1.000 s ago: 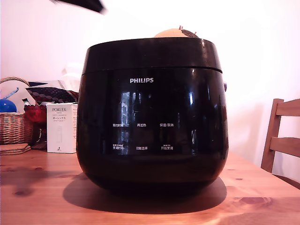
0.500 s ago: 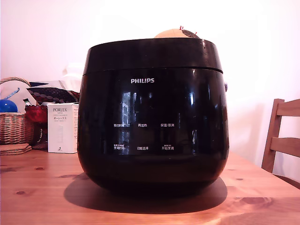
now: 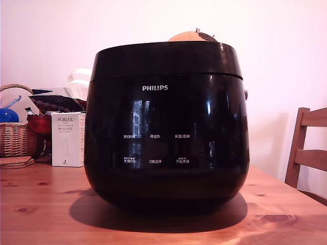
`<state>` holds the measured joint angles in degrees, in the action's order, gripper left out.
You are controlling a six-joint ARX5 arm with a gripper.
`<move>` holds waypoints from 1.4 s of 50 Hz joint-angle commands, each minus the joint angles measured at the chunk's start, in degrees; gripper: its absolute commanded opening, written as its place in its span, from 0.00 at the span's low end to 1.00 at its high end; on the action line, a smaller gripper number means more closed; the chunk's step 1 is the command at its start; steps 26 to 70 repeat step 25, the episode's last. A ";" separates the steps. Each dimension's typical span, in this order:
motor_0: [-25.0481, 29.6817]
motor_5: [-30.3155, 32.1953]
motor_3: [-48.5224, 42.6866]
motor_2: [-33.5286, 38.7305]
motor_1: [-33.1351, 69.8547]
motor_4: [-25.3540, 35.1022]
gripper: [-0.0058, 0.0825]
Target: Close the rice cooker by pressing the lid down with medium force
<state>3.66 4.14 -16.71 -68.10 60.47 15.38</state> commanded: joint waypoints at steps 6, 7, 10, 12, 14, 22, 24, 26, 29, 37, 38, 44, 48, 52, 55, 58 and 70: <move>-0.28 -3.17 3.93 5.57 -4.15 -3.74 0.04; -0.28 -3.34 3.96 5.86 -4.46 -3.98 0.04; -0.28 -3.82 4.28 6.80 -5.27 -4.79 0.04; -0.28 -4.02 4.70 7.28 -5.70 -5.51 0.04; -0.28 -4.04 5.22 7.78 -6.21 -5.92 0.04; -0.24 -4.13 5.51 7.89 -6.60 -6.32 0.04; -0.22 -4.13 5.11 7.89 -6.58 -6.21 0.04; -0.24 -4.13 4.96 7.89 -6.58 -6.21 0.04; -0.24 -4.13 4.96 7.89 -6.58 -6.21 0.04; -0.24 -4.13 4.96 7.89 -6.58 -6.21 0.04; -0.24 -4.13 4.96 7.89 -6.58 -6.21 0.04; -0.24 -4.13 4.96 7.89 -6.58 -6.21 0.04; -0.24 -4.13 4.96 7.89 -6.58 -6.21 0.04; -0.24 -4.13 4.96 7.89 -6.58 -6.21 0.04; -0.24 -4.13 4.96 7.89 -6.58 -6.21 0.04; -0.24 -4.13 4.96 7.89 -6.58 -6.21 0.04; -0.24 -4.13 4.96 7.89 -6.58 -6.21 0.04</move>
